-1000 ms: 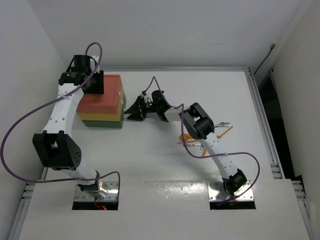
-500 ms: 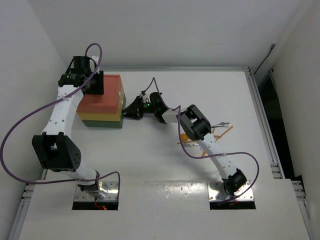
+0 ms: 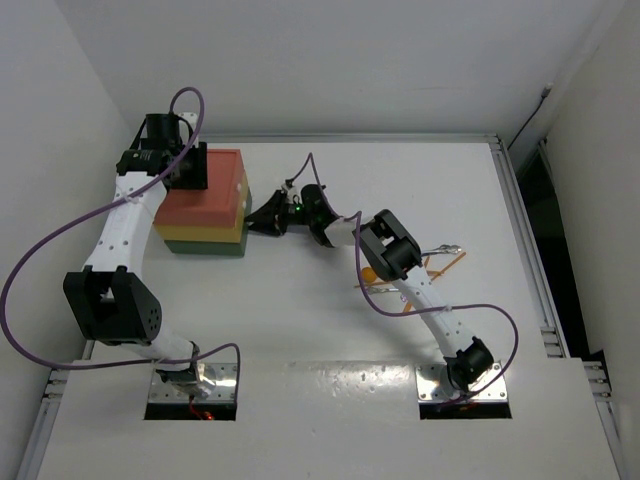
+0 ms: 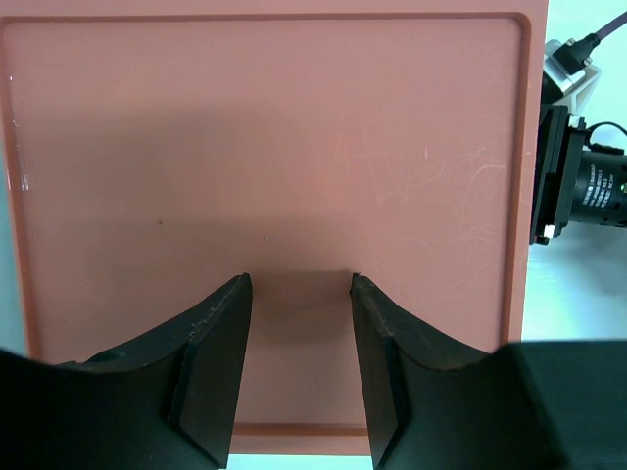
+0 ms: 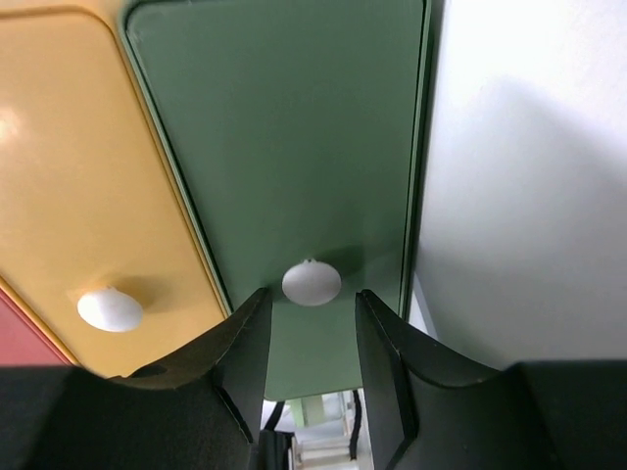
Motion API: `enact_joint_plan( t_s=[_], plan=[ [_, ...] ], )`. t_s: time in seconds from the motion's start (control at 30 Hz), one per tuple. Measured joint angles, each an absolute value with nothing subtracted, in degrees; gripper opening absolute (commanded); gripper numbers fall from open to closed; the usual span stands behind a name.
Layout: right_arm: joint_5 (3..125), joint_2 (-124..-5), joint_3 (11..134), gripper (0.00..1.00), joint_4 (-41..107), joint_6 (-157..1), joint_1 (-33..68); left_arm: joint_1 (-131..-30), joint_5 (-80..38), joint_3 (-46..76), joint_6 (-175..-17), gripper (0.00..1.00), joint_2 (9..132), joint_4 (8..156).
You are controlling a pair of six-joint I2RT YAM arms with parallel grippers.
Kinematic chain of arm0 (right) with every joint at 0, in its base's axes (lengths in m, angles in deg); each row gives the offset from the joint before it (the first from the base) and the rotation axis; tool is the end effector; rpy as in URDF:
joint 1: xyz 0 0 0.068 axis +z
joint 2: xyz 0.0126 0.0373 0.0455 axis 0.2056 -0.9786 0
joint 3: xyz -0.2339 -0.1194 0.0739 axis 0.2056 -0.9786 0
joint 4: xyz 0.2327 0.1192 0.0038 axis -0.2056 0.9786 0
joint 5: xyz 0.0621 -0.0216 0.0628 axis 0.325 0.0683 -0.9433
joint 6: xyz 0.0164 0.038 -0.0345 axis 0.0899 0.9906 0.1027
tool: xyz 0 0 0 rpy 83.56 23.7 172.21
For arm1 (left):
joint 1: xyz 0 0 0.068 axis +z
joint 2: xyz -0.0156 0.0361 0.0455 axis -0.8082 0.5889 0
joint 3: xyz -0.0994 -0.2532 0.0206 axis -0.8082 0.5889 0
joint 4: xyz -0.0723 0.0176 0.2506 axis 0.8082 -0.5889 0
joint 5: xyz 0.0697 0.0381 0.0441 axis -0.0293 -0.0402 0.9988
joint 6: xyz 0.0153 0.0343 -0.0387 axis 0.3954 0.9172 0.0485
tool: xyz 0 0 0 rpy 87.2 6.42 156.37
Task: Sort the eating utensils into containers
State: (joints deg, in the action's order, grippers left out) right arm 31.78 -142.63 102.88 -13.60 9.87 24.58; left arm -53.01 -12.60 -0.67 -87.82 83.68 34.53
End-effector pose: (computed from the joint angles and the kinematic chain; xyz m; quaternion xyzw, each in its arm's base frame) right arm 0.4394 0.3530 0.0384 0.1413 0.7245 0.6741 0.0249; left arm 0.3334 0.0054 0.3576 -0.0371 0.9252 -0.0077 0.3775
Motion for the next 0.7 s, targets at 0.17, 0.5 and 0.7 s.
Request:
enact_joint_plan(
  t_s=[0.17,0.5,0.7],
  plan=[
    [32.7,-143.1,103.3,0.41,-14.2,9.8,24.0,-53.0,-12.7,-0.6,-87.8,0.52,83.6,34.7],
    [33.0,-144.1,104.9,0.38,-14.1,9.6,24.0,-53.0,-12.8,-0.6,-87.7,0.52,83.6,34.7],
    [32.9,-144.1,104.9,0.41,-14.3,9.5,24.1,-53.0,-12.8,-0.4,-87.7,0.52,83.6,34.9]
  ],
)
